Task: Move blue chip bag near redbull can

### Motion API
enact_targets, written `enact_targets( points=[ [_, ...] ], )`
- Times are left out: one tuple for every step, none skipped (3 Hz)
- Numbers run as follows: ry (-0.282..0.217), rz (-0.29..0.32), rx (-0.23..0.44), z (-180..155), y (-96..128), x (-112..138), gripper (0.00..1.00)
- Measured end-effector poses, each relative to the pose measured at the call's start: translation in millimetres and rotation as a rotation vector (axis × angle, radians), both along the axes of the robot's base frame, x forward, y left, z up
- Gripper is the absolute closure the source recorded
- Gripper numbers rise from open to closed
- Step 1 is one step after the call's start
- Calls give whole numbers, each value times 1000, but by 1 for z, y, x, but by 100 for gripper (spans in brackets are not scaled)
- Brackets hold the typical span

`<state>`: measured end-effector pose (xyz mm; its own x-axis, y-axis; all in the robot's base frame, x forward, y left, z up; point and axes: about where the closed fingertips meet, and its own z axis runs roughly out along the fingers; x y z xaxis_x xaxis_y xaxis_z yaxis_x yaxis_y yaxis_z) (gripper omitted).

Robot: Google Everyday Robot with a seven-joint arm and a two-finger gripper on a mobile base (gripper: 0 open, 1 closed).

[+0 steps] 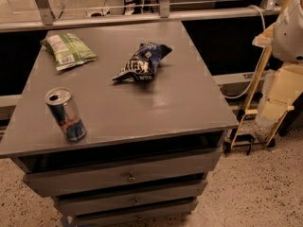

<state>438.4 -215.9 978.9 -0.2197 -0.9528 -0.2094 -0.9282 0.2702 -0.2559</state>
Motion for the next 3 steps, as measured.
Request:
enact_targets(
  points=[
    [0,0,0,0,0,0,0],
    [-54,30,45,8,5,27,0],
    [-148,106,102,24,27,82,0]
  ],
)
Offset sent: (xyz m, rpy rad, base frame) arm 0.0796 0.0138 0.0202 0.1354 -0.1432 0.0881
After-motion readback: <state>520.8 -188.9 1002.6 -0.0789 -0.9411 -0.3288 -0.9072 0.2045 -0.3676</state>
